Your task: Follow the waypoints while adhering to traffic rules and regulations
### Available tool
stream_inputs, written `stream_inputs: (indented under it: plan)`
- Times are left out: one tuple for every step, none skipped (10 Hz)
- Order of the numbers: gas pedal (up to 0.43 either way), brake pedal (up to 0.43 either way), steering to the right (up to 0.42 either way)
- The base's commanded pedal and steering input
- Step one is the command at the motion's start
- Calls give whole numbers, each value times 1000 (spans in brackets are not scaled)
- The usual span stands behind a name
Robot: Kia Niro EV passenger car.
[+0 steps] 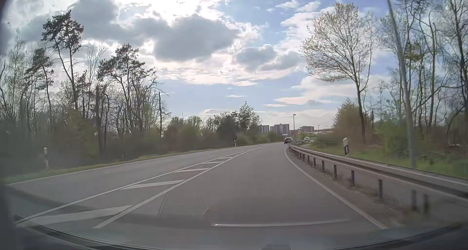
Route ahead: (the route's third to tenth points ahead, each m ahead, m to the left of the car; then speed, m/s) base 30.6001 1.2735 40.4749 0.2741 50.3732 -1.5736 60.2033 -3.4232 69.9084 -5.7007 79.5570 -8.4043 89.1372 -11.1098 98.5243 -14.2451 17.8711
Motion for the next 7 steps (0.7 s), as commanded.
stream_inputs:
  plan:
    - [98, 0, 14]
    - [98, 0, 15]
    - [87, 0, 15]
    - [79, 0, 15]
    - [67, 0, 15]
    - [47, 0, 15]
    - [47, 0, 15]
